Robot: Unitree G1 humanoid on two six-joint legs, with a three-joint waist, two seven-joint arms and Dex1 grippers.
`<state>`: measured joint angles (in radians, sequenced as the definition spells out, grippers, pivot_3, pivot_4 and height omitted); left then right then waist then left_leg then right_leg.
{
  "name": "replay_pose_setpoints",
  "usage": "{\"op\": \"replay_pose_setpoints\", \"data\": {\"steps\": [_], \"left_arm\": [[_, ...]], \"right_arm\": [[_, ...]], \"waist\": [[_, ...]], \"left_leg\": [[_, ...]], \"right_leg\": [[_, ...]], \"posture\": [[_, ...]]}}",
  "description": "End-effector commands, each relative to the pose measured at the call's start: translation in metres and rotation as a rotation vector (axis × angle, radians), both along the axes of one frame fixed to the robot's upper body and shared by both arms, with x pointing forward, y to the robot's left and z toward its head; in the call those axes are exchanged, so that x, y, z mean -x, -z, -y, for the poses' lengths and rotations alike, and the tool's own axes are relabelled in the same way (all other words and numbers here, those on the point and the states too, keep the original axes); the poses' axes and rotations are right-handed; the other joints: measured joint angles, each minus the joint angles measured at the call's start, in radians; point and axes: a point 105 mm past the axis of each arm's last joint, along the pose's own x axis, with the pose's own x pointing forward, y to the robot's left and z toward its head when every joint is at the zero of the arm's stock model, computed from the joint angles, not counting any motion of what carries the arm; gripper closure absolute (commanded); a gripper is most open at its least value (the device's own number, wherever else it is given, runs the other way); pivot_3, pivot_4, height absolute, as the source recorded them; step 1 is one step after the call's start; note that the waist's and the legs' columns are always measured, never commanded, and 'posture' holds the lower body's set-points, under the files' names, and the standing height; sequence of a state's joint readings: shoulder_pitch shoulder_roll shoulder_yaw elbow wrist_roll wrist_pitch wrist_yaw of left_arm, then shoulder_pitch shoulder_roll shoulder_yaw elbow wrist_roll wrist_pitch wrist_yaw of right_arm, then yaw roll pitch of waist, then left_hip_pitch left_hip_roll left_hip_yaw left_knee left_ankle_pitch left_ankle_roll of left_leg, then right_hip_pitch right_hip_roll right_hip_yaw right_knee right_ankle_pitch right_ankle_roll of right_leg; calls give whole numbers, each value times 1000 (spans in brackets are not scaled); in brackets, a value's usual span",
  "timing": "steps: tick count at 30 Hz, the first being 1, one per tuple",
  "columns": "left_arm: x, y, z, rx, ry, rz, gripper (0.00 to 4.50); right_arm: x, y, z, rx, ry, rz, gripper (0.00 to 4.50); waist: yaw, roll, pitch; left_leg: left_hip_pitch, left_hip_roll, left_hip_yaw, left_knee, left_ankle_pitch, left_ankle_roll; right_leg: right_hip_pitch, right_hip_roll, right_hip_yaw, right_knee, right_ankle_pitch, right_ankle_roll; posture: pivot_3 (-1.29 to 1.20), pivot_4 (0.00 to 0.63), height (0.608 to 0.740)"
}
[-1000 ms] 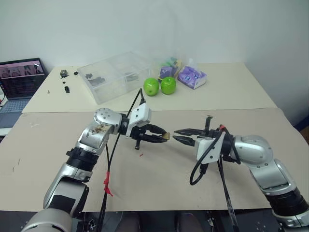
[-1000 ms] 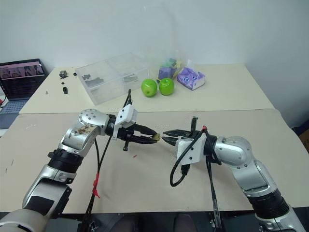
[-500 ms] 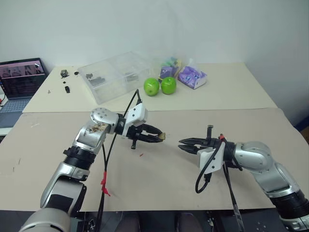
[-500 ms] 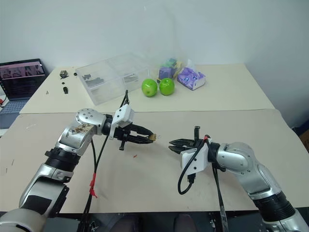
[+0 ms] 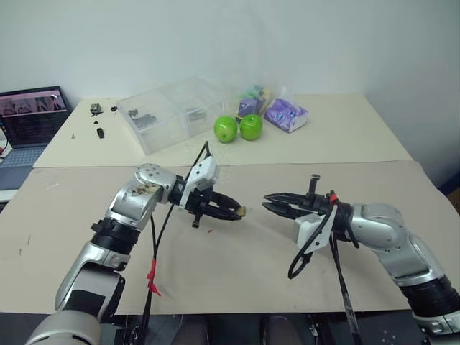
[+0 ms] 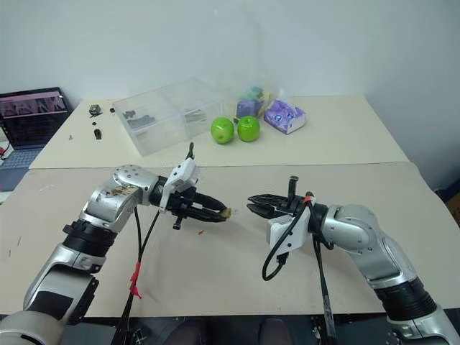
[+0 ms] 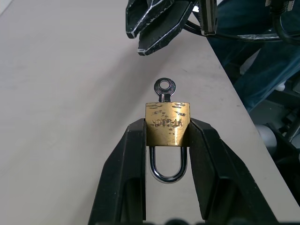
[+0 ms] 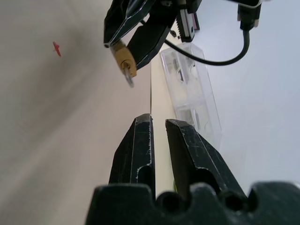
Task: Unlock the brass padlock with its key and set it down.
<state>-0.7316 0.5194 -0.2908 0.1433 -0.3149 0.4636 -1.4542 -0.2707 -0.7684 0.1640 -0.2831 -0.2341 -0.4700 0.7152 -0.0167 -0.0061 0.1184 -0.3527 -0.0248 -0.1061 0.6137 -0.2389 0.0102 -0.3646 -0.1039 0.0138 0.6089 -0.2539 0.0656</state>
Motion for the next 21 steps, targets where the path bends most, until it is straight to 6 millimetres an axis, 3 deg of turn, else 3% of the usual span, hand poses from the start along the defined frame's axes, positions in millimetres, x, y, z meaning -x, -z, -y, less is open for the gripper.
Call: {"op": "replay_pose_setpoints", "data": {"steps": [1,15,21], "left_arm": [[6,-11,6,15,43,27,3678],[9,-15,9,9,70,34,3678],[12,-16,8,4,83,36,3678]], "right_arm": [[9,-5,-5,-16,-32,29,3666],[14,-2,-10,-6,-66,23,3666],[12,10,2,44,-49,6,3666]], "waist": [[1,0,0],[-1,0,0],[0,0,0]], "left_leg": [[0,0,0,0,0,0],[0,0,0,0,0,0],[0,0,0,0,0,0]], "right_leg": [[0,0,0,0,0,0],[0,0,0,0,-1,-1],[0,0,1,0,-1,-1]], "posture": [[0,150,740],[0,150,740],[0,150,740]]}}
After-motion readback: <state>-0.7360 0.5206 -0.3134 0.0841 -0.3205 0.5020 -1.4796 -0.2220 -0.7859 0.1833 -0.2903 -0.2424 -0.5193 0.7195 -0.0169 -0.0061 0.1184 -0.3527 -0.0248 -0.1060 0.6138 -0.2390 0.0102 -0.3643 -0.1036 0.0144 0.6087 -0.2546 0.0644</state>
